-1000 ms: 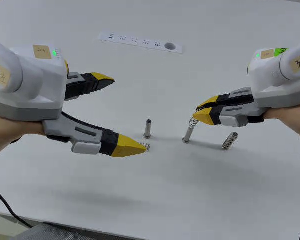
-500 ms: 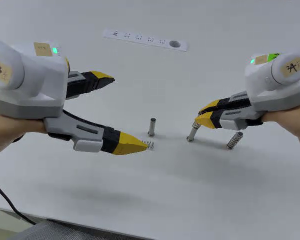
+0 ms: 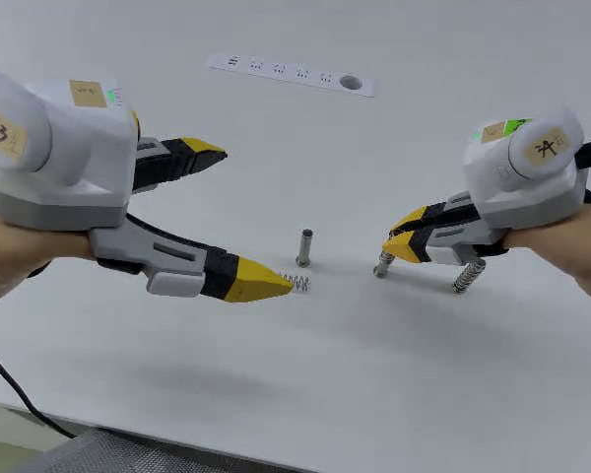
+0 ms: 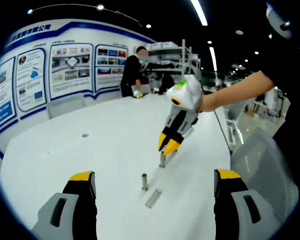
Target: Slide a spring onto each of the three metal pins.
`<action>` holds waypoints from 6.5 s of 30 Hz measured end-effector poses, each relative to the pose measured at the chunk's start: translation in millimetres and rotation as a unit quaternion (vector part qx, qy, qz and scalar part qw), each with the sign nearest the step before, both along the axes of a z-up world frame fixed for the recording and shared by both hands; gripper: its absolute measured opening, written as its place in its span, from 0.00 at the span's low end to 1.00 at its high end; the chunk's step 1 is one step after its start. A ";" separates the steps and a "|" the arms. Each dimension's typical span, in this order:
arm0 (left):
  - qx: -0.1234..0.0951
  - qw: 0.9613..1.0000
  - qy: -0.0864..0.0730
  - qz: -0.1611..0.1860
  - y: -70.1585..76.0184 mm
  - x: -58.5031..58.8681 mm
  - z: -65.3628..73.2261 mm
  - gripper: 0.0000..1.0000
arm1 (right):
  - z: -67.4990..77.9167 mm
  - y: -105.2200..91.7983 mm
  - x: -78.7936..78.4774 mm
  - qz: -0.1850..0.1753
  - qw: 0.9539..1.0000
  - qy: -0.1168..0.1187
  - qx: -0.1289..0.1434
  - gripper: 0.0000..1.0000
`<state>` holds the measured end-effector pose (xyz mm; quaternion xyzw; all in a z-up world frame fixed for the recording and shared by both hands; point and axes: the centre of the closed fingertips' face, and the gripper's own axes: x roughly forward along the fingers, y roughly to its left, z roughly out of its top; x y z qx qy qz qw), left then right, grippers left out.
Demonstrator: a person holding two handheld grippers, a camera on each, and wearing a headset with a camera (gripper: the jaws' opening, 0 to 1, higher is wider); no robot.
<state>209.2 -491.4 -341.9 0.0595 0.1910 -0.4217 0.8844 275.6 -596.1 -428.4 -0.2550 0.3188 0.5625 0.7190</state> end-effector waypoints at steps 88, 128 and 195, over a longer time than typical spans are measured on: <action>-0.002 0.999 -0.001 0.052 50.9 -6.1 -1.7 1.00 | -37.0 90.2 -55.5 0.072 0.997 -0.002 -0.002 0.19; -0.016 1.000 0.011 0.001 14.4 -19.6 -12.1 0.81 | 12.0 78.3 -66.9 0.108 0.994 -0.022 0.003 0.11; 0.023 0.985 -0.026 -0.171 -54.9 -42.9 -1.3 0.10 | 74.5 53.8 -103.6 0.219 0.973 -0.067 0.010 0.17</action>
